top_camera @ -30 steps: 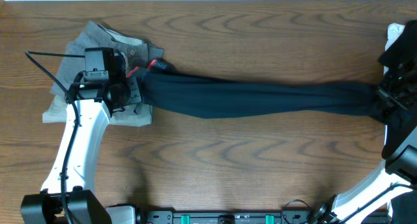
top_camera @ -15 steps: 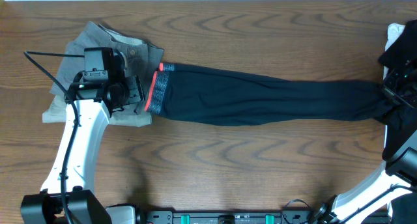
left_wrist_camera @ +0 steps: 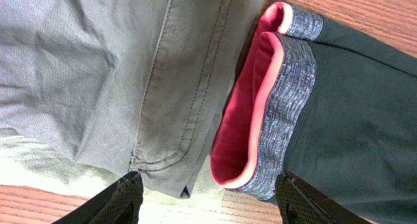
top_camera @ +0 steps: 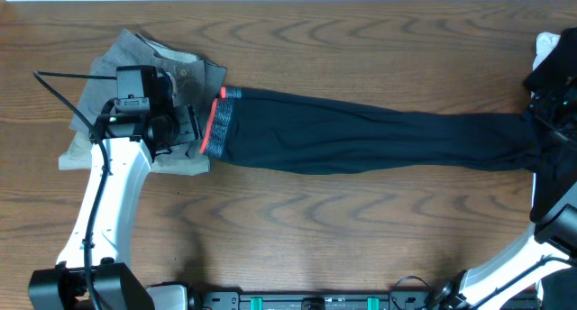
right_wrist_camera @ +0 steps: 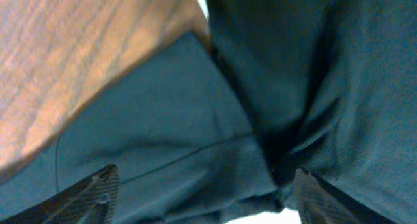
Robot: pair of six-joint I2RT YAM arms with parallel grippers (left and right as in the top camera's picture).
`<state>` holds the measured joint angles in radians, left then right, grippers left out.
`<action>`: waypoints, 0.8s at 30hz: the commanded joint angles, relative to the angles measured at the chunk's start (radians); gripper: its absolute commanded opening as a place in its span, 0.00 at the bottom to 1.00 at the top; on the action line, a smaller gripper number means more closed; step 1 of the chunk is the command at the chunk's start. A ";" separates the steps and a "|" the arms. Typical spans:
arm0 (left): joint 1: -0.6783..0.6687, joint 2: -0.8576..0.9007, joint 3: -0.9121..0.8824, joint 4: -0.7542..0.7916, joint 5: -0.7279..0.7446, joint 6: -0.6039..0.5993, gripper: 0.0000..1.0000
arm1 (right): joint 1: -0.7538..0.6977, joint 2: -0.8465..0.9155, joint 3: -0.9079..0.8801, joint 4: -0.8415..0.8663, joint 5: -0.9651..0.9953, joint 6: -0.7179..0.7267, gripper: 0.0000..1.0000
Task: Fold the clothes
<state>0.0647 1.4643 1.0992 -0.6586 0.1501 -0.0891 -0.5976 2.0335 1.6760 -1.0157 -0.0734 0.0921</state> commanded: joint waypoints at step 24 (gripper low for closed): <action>0.002 0.000 0.020 0.002 -0.001 0.002 0.67 | -0.063 0.129 -0.063 0.052 -0.133 -0.156 0.57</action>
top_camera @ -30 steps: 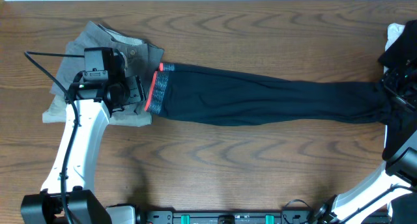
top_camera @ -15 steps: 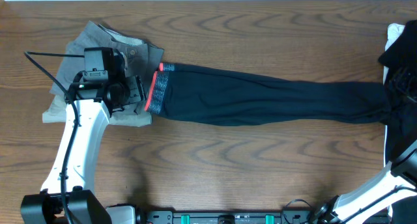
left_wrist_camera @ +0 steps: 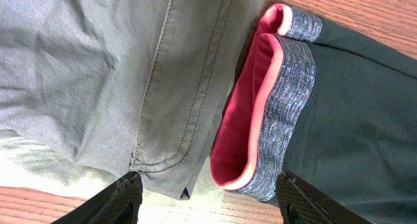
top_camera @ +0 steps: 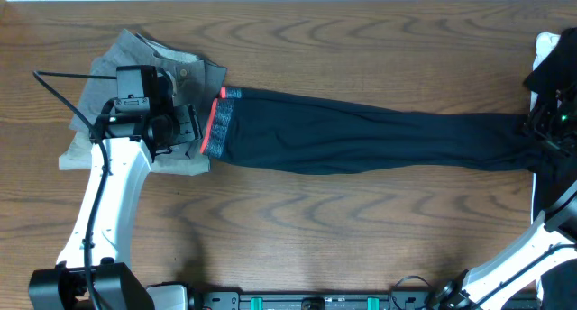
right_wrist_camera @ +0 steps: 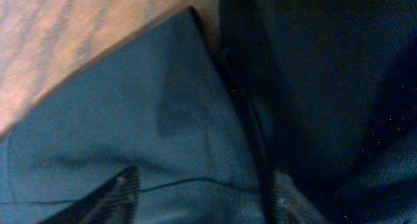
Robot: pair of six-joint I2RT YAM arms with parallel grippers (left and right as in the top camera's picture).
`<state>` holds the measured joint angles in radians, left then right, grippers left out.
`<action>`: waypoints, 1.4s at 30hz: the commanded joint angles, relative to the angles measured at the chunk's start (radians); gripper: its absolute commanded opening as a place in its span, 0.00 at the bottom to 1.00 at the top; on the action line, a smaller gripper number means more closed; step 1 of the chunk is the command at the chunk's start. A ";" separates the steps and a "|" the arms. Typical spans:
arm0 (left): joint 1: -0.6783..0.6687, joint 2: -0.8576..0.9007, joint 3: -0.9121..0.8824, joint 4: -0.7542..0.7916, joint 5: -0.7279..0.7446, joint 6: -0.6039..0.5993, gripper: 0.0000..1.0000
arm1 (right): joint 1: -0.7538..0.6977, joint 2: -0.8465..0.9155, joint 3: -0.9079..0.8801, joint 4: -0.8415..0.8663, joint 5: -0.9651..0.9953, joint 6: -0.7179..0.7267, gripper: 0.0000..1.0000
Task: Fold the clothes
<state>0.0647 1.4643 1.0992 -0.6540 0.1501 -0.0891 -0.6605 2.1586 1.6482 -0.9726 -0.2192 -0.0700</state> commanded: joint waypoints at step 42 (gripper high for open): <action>0.002 -0.012 0.021 0.003 -0.001 0.001 0.68 | 0.231 -0.250 0.011 0.015 -0.357 0.008 0.01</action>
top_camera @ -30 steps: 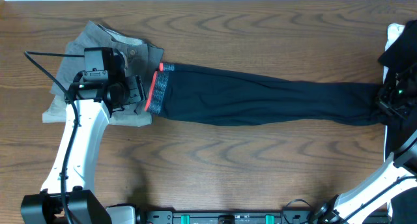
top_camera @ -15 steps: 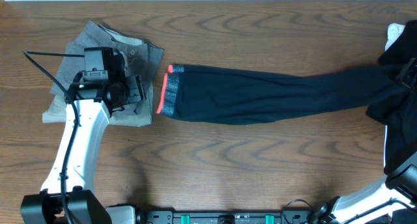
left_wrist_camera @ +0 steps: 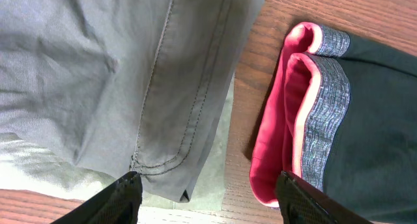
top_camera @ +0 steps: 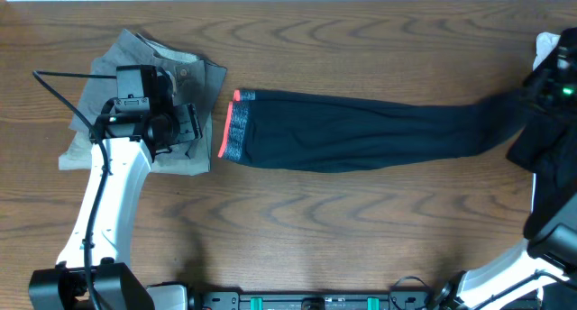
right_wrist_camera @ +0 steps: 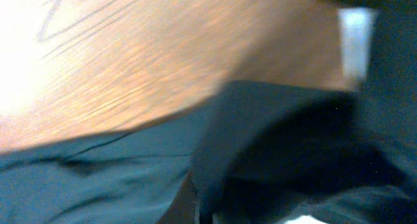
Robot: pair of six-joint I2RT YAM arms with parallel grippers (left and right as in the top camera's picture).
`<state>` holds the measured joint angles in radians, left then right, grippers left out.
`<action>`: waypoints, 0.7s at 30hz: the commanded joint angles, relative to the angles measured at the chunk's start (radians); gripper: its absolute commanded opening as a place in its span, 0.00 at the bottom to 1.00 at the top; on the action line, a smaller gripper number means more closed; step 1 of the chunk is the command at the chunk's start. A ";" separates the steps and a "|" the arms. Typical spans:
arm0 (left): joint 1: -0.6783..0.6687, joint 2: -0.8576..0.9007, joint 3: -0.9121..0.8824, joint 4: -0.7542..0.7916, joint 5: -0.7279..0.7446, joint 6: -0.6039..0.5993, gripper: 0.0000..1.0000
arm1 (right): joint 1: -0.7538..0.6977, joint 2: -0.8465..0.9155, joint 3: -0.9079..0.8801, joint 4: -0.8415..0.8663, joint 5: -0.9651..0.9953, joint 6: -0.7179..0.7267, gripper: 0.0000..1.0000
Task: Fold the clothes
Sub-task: 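Fold the leg ends leftward over the pants with the right gripper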
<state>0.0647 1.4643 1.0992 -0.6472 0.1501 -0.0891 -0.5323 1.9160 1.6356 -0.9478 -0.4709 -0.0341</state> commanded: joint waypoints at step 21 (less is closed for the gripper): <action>0.002 -0.095 0.021 -0.003 -0.002 0.002 0.68 | 0.990 0.121 0.021 0.306 -0.101 0.207 0.01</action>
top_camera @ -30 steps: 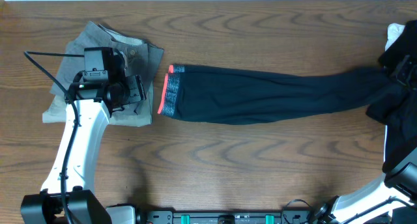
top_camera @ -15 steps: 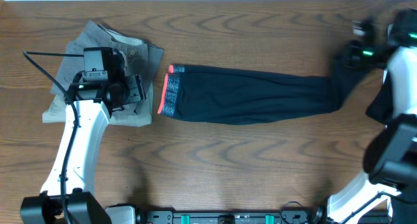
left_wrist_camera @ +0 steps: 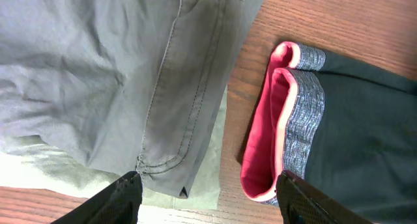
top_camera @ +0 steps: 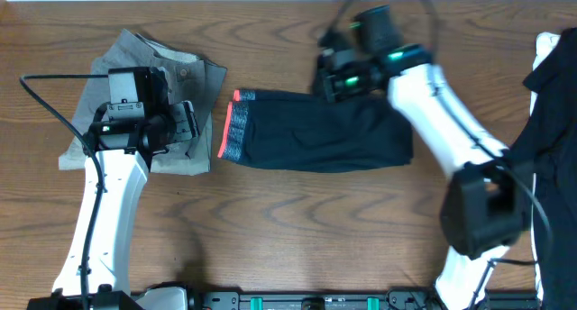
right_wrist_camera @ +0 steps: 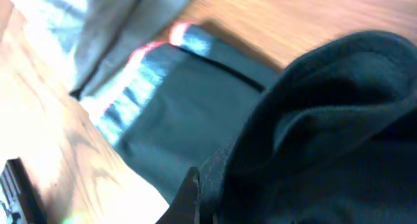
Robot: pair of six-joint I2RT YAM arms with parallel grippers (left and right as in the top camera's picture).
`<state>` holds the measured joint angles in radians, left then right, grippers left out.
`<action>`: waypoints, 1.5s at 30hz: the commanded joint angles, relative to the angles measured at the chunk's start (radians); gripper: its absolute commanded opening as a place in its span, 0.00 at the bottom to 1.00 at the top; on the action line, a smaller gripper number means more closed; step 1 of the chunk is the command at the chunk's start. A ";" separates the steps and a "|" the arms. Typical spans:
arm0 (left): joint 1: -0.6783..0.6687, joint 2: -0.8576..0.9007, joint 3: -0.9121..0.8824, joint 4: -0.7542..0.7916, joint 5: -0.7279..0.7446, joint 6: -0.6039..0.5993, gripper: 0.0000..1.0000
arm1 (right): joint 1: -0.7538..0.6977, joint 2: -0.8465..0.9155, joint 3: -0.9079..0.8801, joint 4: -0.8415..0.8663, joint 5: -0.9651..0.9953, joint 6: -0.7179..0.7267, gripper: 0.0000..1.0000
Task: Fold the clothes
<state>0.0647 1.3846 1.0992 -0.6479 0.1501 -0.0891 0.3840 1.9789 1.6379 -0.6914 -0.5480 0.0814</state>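
Dark leggings (top_camera: 315, 139) with a pink-and-grey waistband (top_camera: 236, 125) lie doubled over mid-table. My right gripper (top_camera: 332, 80) hovers above their far edge, shut on the dark leg end, which fills the right wrist view (right_wrist_camera: 306, 120); one fingertip (right_wrist_camera: 190, 188) shows against the cloth. In that view the waistband (right_wrist_camera: 150, 58) lies below. My left gripper (top_camera: 185, 125) stands open over the edge of the folded grey trousers (top_camera: 135, 85), nothing between its fingers (left_wrist_camera: 127, 198). The left wrist view shows the waistband (left_wrist_camera: 277, 133) lying apart from the grey trousers (left_wrist_camera: 117, 74).
More dark clothing (top_camera: 552, 103) and something white (top_camera: 545, 44) sit at the table's right edge. Bare wood (top_camera: 315, 220) stretches along the front of the table. A black cable (top_camera: 54, 94) loops from the left arm.
My right gripper, still shut on the leg end, has gone from the far right to above the leggings' waistband half. The leggings are now folded in two. The left arm shifted slightly.
The leggings lay at full length, waistband overlapping the grey trousers, with my right gripper open over the leg end. Its fingers then stood closer on the cloth. Later it was shut, the leggings drawn right off the trousers. Now the leg end is over the waistband half.
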 commanded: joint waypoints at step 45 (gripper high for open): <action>0.002 -0.016 0.021 0.003 -0.001 0.002 0.68 | -0.410 0.080 -0.349 -0.056 -0.056 -0.008 0.17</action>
<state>0.0647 1.3838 1.0992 -0.6472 0.1505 -0.0891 -0.0368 2.0560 1.3041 -0.7597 -0.5713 0.0666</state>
